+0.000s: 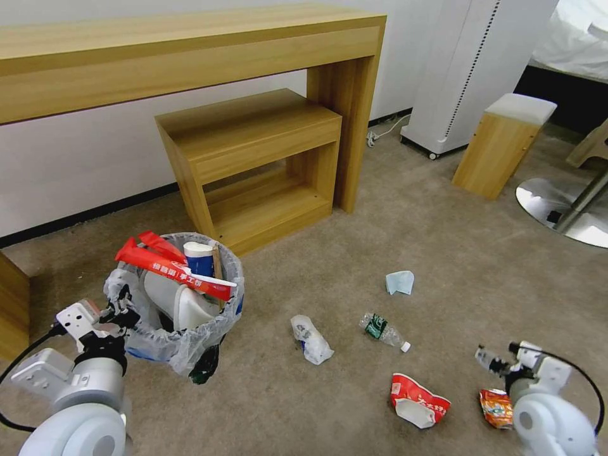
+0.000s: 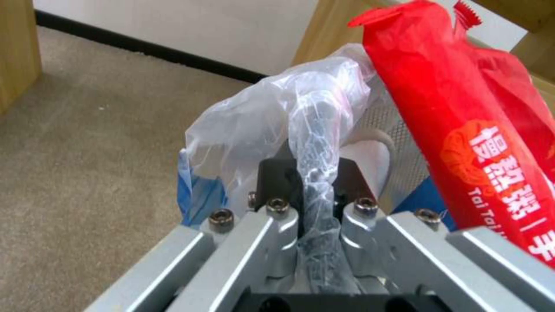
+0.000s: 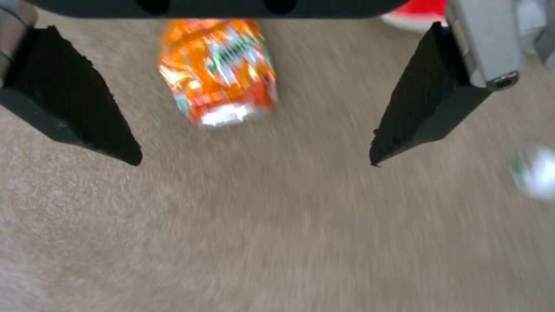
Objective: Pick up the trash bin and place the garbage on the floor into it.
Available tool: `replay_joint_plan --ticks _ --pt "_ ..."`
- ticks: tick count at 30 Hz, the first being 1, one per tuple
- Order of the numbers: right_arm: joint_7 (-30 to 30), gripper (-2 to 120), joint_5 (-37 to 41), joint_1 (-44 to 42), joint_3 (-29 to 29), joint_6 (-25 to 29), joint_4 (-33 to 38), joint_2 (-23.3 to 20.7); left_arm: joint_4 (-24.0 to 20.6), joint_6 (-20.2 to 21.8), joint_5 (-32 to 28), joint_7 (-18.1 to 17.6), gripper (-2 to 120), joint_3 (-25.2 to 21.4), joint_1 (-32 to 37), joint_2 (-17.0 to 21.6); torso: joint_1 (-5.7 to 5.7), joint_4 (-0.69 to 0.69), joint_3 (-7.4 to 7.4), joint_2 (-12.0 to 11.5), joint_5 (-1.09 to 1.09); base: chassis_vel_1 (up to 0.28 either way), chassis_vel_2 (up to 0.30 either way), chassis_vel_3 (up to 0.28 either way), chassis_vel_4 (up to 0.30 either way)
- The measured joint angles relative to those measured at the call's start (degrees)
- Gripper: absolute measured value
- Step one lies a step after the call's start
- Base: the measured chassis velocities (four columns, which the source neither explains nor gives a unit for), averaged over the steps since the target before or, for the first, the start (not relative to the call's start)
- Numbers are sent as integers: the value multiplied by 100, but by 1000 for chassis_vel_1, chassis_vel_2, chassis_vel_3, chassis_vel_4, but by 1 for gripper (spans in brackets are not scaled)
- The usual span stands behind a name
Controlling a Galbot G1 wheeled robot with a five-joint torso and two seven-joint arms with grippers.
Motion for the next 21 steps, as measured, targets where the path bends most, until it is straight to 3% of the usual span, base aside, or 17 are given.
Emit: replay_joint_plan --ticks 4,11,14,15,16,18,19,21 --pt "-524 100 -456 -139 -196 -16 -232 -391 41 -6 4 1 3 0 -41 -13 0 -2 0 0 -1 0 0 0 0" --pt "-679 100 -371 -43 -360 -63 -462 -587 126 -7 12 1 3 0 -126 -21 0 1 0 0 -1 0 0 0 0" --pt "-1908 100 -970 -326 -657 616 -650 -927 242 -7 41 -5 3 15 -236 -31 0 -1 0 0 2 0 0 0 0" --pt "-1908 100 -970 -326 -657 616 -650 -927 242 -7 41 -5 3 15 -236 -31 0 -1 0 0 2 0 0 0 0" --pt "-2272 100 -1157 -412 -693 795 -670 -1018 270 -6 53 -6 3 27 -252 -39 0 -1 0 0 1 0 0 0 0" --pt "-3383 100 -1605 -553 -721 1435 -802 -1237 325 -1 73 -9 3 33 -285 -42 0 -1 0 0 -1 0 0 0 0" --pt "-3383 100 -1605 -553 -721 1435 -802 -1237 325 -1 73 -9 3 33 -285 -42 0 -1 0 0 -1 0 0 0 0" --pt "-5052 100 -2362 -489 -597 2325 -1126 -1446 383 8 80 -18 3 30 -337 -42 0 -1 0 0 3 0 0 0 0"
